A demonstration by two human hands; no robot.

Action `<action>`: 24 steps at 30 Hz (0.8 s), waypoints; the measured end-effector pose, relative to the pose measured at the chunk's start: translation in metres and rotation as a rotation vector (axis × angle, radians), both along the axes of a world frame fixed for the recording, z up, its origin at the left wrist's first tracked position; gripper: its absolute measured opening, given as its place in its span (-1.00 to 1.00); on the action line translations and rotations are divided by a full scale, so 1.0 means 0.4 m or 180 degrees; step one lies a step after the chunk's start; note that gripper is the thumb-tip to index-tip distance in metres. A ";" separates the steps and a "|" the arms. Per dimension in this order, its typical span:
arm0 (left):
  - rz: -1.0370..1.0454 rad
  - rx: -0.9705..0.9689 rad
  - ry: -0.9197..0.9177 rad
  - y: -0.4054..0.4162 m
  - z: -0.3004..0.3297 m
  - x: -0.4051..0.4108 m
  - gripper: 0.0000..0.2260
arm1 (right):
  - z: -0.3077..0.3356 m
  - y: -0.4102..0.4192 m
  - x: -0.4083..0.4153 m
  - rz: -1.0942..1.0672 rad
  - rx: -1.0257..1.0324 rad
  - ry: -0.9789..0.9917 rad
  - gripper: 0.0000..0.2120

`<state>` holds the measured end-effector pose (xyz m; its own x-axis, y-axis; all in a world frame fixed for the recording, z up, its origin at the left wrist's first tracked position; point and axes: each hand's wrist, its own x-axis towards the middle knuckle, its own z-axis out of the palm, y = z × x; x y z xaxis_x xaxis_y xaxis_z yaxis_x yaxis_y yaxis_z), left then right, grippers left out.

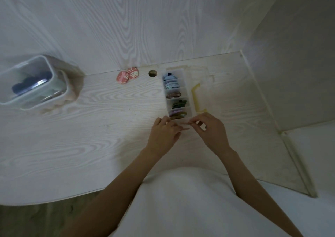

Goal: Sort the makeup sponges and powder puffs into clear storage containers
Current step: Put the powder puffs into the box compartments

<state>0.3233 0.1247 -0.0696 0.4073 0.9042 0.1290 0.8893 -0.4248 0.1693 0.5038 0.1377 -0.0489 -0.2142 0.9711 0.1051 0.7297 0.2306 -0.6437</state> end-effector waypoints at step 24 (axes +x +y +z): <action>0.1590 -0.0369 -0.2218 0.111 -0.041 -0.249 -0.88 | -0.058 0.008 -0.033 0.0966 0.0025 -0.1348 -0.66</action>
